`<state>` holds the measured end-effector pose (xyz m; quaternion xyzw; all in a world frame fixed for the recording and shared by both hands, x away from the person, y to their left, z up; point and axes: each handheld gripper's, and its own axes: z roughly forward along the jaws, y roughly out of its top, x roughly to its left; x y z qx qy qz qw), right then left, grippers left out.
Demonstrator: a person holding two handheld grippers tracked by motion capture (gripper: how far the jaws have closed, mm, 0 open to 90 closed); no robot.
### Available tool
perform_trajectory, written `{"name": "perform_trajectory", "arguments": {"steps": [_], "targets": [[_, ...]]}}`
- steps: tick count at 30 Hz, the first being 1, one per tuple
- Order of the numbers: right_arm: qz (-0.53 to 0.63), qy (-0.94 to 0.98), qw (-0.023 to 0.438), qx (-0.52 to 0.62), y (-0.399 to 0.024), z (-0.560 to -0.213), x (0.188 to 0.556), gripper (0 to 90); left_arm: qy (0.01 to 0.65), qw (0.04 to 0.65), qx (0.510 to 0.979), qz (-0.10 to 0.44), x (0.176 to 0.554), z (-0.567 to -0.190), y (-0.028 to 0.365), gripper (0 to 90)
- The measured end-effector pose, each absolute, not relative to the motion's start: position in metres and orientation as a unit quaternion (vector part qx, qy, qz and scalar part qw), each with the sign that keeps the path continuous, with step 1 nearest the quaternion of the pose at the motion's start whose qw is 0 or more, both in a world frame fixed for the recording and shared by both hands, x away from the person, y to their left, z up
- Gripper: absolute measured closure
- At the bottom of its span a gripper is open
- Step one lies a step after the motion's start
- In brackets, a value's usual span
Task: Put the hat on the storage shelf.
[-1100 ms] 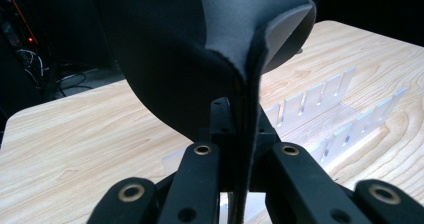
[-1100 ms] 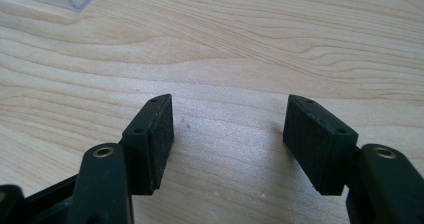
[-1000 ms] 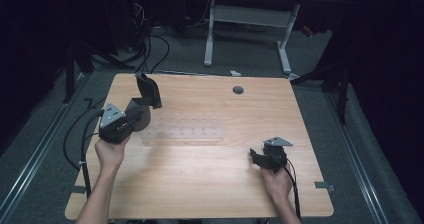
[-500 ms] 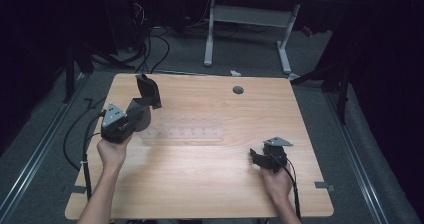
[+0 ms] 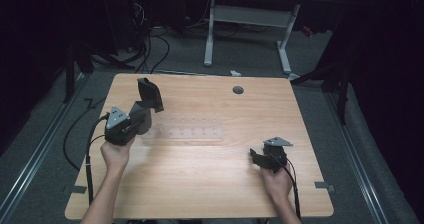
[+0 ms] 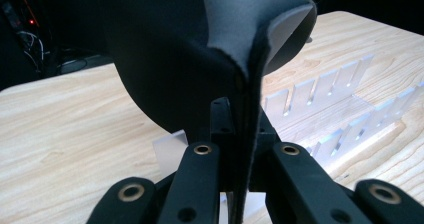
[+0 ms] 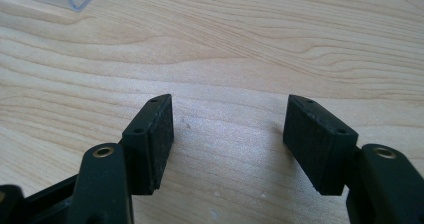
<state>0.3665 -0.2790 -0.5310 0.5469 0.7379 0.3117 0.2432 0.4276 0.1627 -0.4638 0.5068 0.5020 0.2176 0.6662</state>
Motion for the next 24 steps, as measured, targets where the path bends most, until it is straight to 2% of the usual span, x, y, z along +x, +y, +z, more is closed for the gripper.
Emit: {"name": "perform_trajectory", "arguments": {"steps": [18,24], "targets": [[0.312,0.738,0.243,0.547,-0.279,-0.531,0.367,37.3,0.529,0.646,0.512,0.203,0.421,-0.478,0.169,83.9],[0.312,0.738,0.243,0.546,-0.279,-0.531,0.367,37.3,0.538,0.637,0.515,0.200,0.420,-0.478,0.171,80.5]]}}
